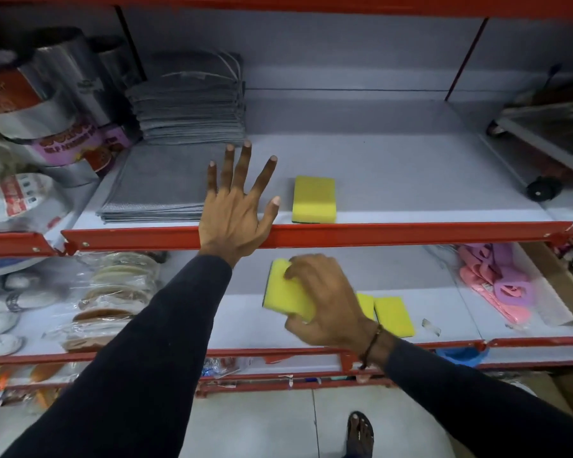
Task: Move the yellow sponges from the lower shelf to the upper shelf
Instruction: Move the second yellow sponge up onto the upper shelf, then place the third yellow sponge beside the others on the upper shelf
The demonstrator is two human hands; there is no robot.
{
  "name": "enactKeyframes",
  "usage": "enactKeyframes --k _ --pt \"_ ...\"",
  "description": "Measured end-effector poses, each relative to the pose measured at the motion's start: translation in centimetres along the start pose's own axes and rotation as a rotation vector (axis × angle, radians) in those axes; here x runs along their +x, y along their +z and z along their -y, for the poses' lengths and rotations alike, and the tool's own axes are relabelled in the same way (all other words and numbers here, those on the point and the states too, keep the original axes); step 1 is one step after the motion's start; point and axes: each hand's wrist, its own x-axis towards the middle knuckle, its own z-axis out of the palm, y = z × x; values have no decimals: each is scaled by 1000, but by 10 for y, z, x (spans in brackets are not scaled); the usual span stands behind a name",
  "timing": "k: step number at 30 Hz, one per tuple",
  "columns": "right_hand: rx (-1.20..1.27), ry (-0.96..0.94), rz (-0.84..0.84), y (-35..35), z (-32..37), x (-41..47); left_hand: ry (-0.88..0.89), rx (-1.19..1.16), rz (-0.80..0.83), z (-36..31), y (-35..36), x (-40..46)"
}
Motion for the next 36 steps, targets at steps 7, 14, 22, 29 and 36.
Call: enactKeyframes --k 7,14,22,29,36 --pt "-154 626 -318 -106 -54 96 2 10 17 -1 -2 -1" --pt "-206 603 -508 -97 -75 64 10 8 23 0 -2 0" --pt "-338 1025 107 5 -104 -84 6 18 22 0 1 1" --pt "-491 1081 713 55 -110 -104 -10 25 17 0 2 2" --pt "-261 522 356 49 -51 -70 -10 33 25 0 2 1"
